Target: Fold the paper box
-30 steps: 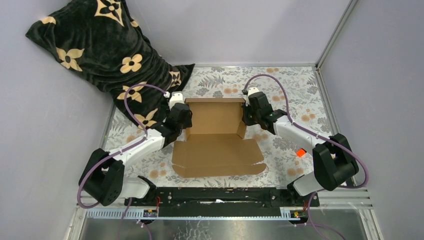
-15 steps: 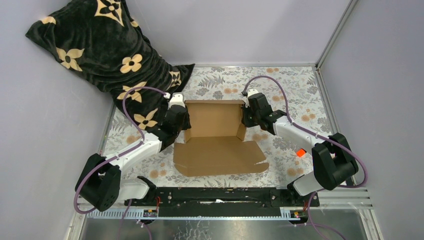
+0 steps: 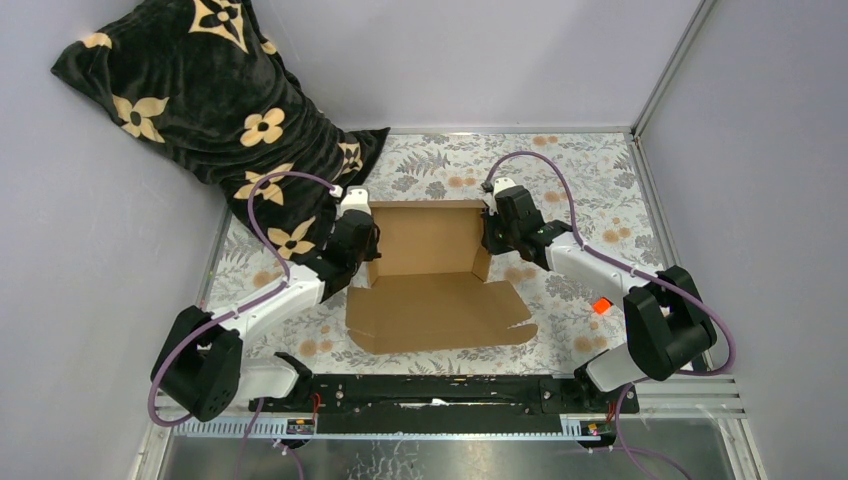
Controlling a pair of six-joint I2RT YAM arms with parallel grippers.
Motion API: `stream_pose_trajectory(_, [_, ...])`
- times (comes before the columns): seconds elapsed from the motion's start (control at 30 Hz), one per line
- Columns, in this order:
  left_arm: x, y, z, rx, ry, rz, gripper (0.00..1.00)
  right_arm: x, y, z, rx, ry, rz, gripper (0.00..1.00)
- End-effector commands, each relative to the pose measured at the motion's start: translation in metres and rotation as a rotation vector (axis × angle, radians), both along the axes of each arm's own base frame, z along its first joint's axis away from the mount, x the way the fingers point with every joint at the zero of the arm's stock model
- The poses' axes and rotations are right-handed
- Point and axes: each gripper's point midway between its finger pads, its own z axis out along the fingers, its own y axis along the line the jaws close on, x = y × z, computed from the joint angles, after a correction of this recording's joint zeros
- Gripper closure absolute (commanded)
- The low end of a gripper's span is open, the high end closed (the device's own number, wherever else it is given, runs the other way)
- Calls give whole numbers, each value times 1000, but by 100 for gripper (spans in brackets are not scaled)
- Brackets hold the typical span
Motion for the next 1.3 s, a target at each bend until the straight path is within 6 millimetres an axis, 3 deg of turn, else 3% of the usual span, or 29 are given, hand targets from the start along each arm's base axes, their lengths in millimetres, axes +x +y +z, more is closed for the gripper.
stream_pose_trajectory(0.0, [20,49,29,72,-85,279,100,-9,-55,-15,-195,39,-131,100])
stream_pose_trajectory(0.43, [16,86,22,252,-34,486,100,-12,-60,-7,-199,23,-143,100])
stream_pose_trajectory(1.03, [11,99,31,309,-58,545,94,-17,-71,1,-222,-4,-173,100])
stream_pose_trajectory(1.27, [9,102,34,326,-59,557,69,-19,-75,3,-230,-9,-182,100])
